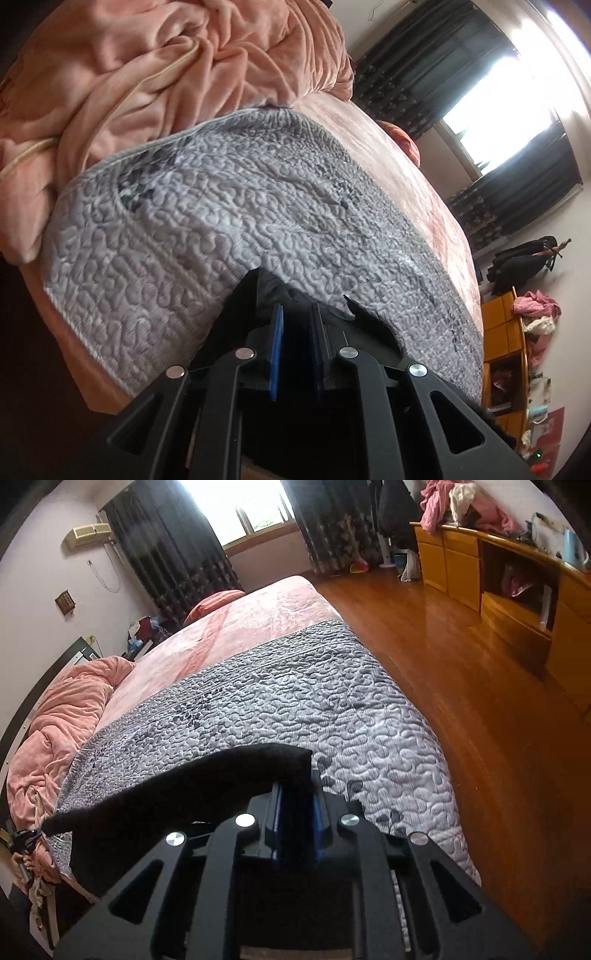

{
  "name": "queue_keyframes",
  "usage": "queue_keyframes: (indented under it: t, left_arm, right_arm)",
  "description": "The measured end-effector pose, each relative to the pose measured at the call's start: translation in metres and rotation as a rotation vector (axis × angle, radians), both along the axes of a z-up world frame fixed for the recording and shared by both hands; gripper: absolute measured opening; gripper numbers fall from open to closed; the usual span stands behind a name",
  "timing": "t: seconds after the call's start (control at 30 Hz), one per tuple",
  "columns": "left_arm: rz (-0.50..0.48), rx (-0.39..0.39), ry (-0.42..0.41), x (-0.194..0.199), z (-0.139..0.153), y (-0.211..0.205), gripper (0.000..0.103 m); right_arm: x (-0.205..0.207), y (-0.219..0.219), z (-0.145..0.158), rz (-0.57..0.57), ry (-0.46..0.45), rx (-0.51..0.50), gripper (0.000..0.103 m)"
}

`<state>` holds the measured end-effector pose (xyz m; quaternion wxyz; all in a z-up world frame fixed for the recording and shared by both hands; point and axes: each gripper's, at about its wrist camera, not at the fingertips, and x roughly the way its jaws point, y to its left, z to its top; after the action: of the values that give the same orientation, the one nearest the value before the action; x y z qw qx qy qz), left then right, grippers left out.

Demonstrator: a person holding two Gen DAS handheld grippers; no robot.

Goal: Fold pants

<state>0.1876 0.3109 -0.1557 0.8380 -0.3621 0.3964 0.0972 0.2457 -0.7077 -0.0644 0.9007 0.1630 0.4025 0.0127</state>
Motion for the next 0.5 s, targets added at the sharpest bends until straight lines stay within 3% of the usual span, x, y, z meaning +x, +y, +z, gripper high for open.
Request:
queue_keyframes:
  t: [0.13, 0.43, 0.5]
  left_arm:
    - [-0.045, 0.016, 0.042, -0.010, -0.020, -0.013, 0.013]
    - [-0.075, -0.067, 0.071, -0.045, -0.068, -0.034, 0.015]
    - [-0.108, -0.067, 0.095, -0.050, -0.079, -0.043, 0.026]
  right_arm:
    - [-0.019, 0.004, -0.009, -0.007, -0.008, 0.016, 0.019]
    - [-0.057, 0.017, -0.056, -0.022, 0.092, -0.021, 0.031]
    - [-0.064, 0.010, -0.068, -0.061, 0.123, -0.020, 0.041]
